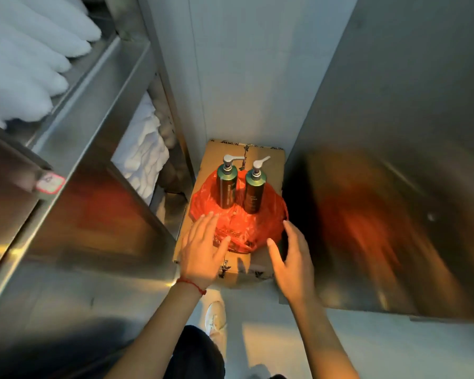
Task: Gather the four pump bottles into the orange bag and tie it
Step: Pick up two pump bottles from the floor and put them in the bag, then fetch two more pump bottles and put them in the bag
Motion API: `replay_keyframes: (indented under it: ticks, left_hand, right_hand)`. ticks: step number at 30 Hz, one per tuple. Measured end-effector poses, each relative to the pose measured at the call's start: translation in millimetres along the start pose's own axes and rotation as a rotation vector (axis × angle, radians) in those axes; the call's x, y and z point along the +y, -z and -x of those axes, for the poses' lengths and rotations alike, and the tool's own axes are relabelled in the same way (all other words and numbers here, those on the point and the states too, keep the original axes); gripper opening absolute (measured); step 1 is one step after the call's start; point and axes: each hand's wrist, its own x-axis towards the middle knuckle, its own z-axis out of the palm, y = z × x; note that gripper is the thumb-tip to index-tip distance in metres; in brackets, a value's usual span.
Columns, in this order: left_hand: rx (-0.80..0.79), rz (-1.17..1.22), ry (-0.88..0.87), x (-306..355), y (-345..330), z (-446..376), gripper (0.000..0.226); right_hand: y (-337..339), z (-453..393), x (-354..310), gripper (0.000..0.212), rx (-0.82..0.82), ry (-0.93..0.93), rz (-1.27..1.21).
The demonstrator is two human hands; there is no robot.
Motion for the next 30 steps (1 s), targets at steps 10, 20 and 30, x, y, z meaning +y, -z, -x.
replay_keyframes:
  ticks: [10, 20, 30]
  left_hand:
    - [-0.006, -0.079, -0.132, 55.6, -6.3, 137.2, 0.056]
    - [-0.245, -0.208, -0.55, 104.6, -34.3, 183.2, 0.056]
    - [-0.513, -0.163, -1.077, 201.5, -110.2, 238.0, 0.051]
  right_hand:
    - [57.1, 139.9, 38.1, 0.058, -0.029, 0.067, 0.173]
    - [115.3, 252.8, 91.6, 0.056, 0.146, -0.329, 0.196]
    - [159.2, 388.0, 129.9, 0.057, 0.564, -0.812, 0.184]
